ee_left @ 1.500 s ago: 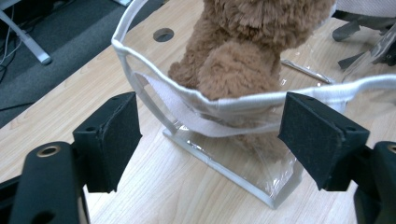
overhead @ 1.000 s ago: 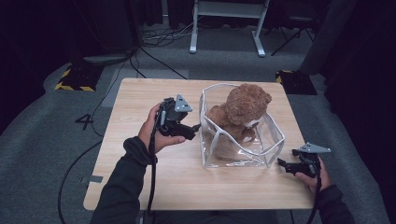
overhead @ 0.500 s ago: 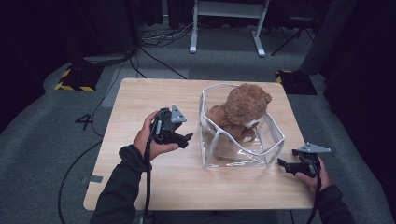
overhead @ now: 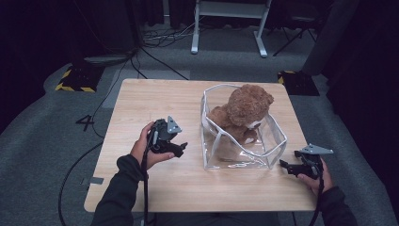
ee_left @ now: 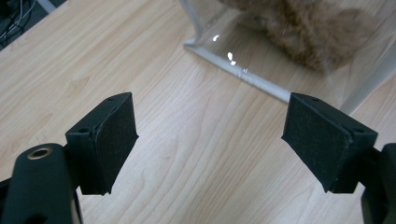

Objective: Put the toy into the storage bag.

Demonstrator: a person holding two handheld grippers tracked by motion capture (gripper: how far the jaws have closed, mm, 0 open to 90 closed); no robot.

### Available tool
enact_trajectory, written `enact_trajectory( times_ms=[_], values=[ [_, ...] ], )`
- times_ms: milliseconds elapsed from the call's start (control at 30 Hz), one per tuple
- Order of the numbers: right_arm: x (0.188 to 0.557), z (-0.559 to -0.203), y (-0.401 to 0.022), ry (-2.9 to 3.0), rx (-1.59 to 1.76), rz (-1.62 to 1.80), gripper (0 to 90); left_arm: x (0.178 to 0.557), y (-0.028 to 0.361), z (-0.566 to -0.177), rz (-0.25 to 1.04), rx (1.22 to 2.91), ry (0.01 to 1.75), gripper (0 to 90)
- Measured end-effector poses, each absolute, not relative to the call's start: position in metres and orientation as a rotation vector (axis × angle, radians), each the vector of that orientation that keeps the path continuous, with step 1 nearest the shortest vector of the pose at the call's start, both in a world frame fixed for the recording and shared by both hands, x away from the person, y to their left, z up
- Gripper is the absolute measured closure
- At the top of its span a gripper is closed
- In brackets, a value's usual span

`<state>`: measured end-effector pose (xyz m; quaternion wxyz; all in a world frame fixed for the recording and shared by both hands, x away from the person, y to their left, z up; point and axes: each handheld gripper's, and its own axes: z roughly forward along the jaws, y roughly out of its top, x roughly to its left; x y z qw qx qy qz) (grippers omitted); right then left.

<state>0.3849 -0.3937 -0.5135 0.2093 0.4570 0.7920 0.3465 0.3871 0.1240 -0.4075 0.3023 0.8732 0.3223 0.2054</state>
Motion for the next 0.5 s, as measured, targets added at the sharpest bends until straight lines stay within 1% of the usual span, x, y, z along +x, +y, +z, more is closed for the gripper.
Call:
enact_trajectory(
  times_ms=[233, 500],
  values=[
    [0.385, -0.514, -0.394, 2.203, 1.271, 0.964, 15.2, 0.384, 0.133, -0.426, 0.545, 2.343, 0.887, 17.6],
    [0.385, -0.514, -0.394, 2.203, 1.271, 0.964, 15.2, 0.377, 0.148, -0.452, 0.508, 2.34, 0.942, 17.7]
  ],
)
